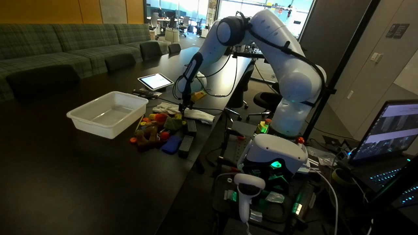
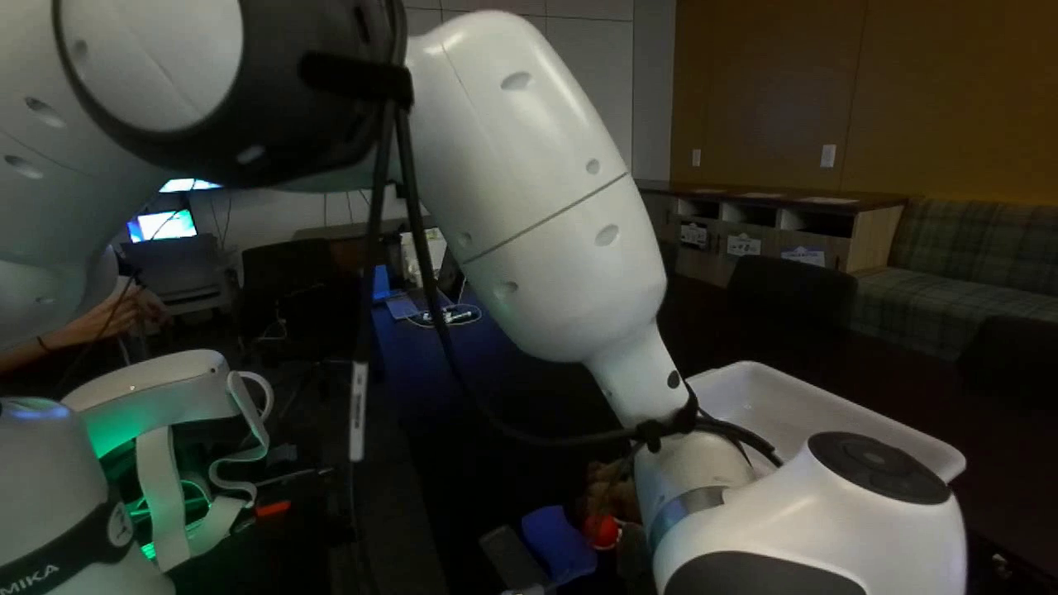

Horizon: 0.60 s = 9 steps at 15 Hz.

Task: Use the white cloth to push the objects to the left and put it in the white container

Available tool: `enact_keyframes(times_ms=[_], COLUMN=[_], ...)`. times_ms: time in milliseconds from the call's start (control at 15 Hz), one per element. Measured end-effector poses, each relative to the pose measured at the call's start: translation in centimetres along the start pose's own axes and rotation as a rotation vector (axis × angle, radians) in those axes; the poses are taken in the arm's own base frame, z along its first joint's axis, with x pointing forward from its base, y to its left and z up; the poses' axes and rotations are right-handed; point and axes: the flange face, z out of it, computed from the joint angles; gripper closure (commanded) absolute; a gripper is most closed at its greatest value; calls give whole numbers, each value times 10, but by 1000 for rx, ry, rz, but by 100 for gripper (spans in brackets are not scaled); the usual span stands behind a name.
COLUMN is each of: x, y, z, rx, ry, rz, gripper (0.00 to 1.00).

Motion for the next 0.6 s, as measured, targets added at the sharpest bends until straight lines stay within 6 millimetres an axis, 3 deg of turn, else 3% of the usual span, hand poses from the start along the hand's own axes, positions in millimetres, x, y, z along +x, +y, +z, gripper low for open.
enact_keyframes(times_ms=[133,200,333,600], x=[16,24,36,46], y=[8,11,16,27], z=[11,14,16,10], rx=[-7,-9,-11,-10], ry=[9,10,-6,-75], rz=[3,4,3,-7], gripper=[0,25,31,60])
